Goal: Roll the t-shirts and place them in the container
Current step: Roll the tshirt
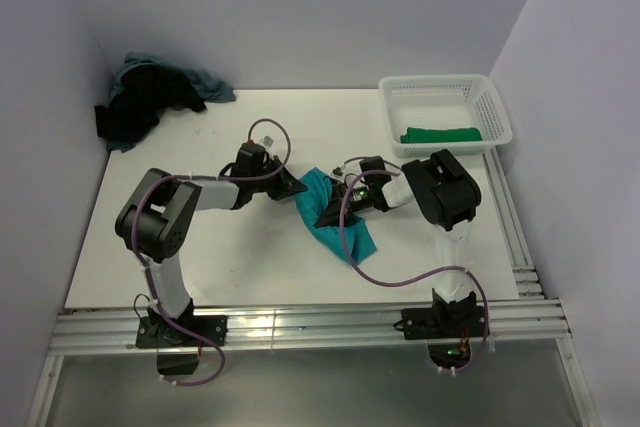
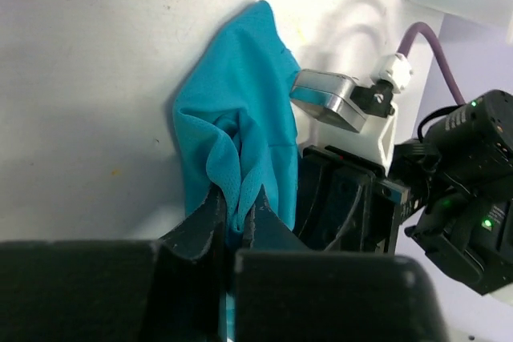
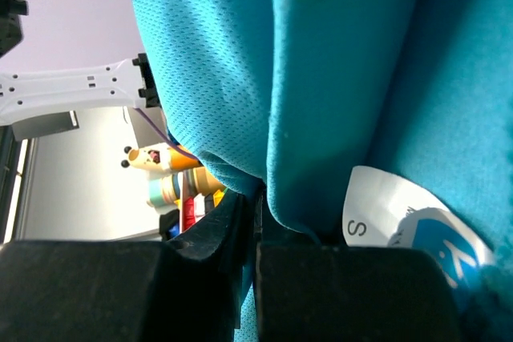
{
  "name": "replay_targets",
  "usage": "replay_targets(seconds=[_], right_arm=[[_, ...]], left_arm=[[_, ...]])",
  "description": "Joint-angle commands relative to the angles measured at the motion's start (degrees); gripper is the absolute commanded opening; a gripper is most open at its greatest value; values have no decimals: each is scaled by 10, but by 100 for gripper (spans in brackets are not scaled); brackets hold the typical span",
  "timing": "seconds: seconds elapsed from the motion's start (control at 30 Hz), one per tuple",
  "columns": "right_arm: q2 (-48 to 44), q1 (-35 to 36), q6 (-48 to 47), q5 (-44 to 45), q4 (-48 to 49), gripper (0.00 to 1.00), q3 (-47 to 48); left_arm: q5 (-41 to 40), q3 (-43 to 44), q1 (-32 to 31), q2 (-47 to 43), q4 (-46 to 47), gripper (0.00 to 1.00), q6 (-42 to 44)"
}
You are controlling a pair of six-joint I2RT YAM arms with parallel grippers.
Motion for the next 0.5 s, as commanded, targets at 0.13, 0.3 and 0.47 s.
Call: replay_targets(seconds=[0.13,0.3,0.47], right_arm=[[17,-4,-2,98,-140,22,1],[-42,-4,-64,135,-216,47,26],[-130,-4,-139,225,-365,53,67]], left_arm=[[-68,68,-5,-4,-132,0,51],[-106,99,-5,-15,-195,0,77],[-111,118,-5,-5,-226,0,83]])
